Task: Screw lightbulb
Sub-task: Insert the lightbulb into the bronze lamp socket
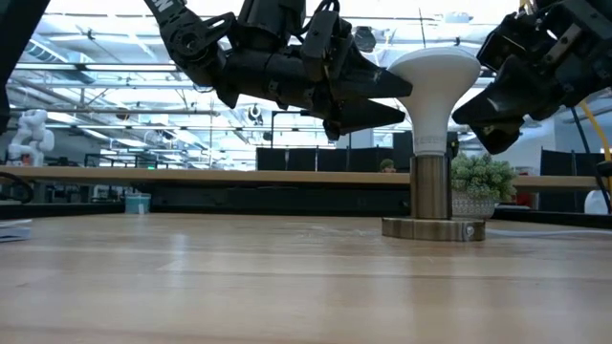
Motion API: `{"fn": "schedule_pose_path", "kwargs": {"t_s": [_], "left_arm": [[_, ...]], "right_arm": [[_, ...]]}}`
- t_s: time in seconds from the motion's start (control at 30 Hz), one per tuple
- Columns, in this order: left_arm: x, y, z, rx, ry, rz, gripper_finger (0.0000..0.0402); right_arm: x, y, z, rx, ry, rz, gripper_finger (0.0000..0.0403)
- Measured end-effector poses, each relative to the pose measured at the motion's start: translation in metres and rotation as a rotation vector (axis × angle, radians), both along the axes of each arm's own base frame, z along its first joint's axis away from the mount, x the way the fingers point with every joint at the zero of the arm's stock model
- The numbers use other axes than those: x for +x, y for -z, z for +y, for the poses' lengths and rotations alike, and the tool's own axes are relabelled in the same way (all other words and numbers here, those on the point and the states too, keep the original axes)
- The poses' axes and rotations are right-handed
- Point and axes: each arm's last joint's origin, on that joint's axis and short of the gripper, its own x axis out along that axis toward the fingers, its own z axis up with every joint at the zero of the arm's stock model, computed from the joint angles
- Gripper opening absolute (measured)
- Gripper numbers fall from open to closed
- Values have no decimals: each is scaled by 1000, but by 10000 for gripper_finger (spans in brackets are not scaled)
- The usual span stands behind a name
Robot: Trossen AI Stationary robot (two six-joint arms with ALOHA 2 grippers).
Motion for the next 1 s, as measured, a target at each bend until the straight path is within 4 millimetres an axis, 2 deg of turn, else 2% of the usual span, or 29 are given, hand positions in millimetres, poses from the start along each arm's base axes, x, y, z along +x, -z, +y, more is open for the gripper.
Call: {"fn": "schedule_pose_path", "kwargs": {"t_s": [0.13, 0.23, 0.33, 0.5, 1.0], "left_arm": [[0, 0, 1, 3, -1, -1, 284], [0, 0, 1, 2, 3, 0, 284], [0, 1, 0, 0, 7, 5, 284], [-1, 3, 0, 0, 7, 28, 284], [-1, 3, 3, 1, -3, 28, 284]], "right_arm": [[-2, 4, 1, -17, 2, 37, 0], [-4, 9, -2, -56, 80, 89, 0], [-3, 6, -4, -89, 150, 60, 0], [0, -4, -2, -120, 106, -52, 0], [0, -3, -1, -71, 73, -36, 0]]}}
